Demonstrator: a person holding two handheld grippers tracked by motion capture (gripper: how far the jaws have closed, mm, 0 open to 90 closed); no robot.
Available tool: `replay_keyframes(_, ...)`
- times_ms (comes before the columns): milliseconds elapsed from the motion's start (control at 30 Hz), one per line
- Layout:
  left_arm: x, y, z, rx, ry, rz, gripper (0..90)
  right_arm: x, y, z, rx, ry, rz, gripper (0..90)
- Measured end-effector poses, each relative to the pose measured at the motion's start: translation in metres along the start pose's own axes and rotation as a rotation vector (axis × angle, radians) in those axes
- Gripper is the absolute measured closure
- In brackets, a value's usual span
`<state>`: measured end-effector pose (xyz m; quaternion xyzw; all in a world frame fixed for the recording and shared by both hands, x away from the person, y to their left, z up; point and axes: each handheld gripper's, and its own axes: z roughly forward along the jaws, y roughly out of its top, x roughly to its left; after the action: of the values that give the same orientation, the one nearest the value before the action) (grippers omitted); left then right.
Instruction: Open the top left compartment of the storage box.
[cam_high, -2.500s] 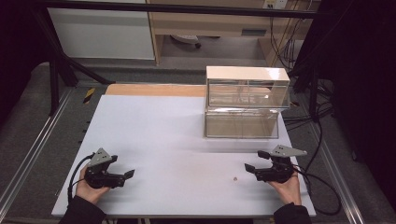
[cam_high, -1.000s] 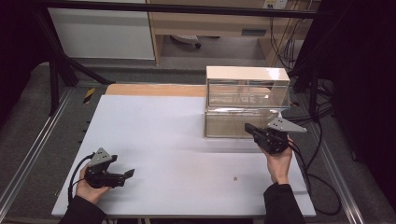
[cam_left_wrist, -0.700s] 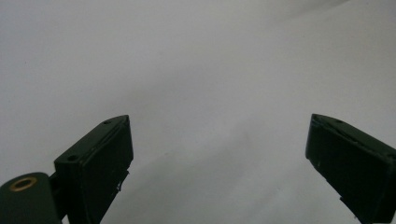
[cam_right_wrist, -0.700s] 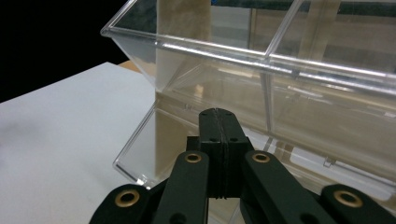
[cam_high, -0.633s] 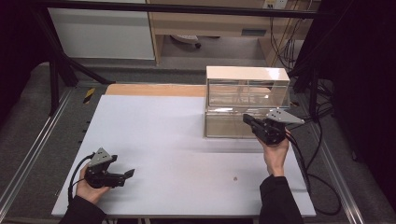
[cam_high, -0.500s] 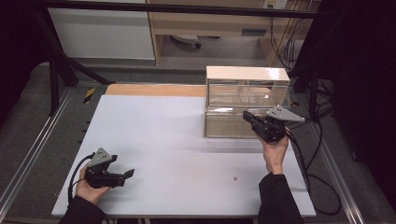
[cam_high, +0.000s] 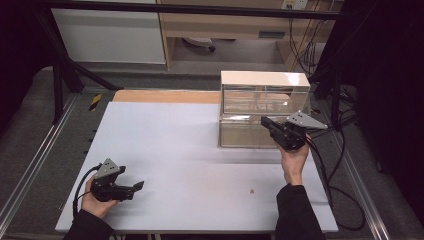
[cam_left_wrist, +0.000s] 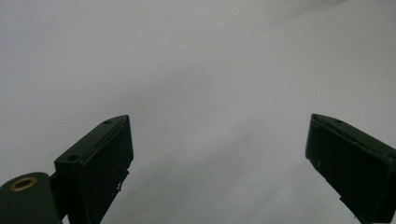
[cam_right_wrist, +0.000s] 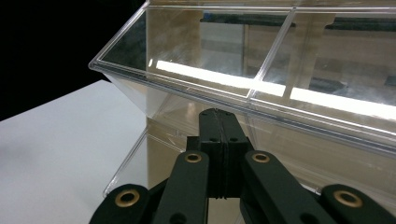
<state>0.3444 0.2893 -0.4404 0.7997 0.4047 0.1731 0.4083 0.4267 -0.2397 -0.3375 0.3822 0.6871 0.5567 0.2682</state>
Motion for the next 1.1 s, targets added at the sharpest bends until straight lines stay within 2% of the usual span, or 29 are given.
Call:
replay_keyframes(533, 0.000, 0.000, 0.000, 0.000, 0.001, 0.002, 7.6, 0.003, -0.001, -0.002, -0.011, -0.005, -0.016, 90.0)
replay_keyframes(567, 0.000, 0.000, 0.000, 0.000, 0.002, 0.003, 7.6, 0.004, 0.001, -0.004, -0.032, 0.001, -0.011, 90.0)
replay_keyframes(833, 0.000, 0.000, 0.000, 0.001, 0.003, 0.003, 7.6, 0.003, 0.005, -0.006, -0.036, 0.001, -0.008, 90.0)
replay_keyframes(1100, 0.000, 0.000, 0.000, 0.002, 0.001, 0.001, 7.7, 0.003, 0.014, -0.010, -0.049, -0.008, -0.025, 90.0)
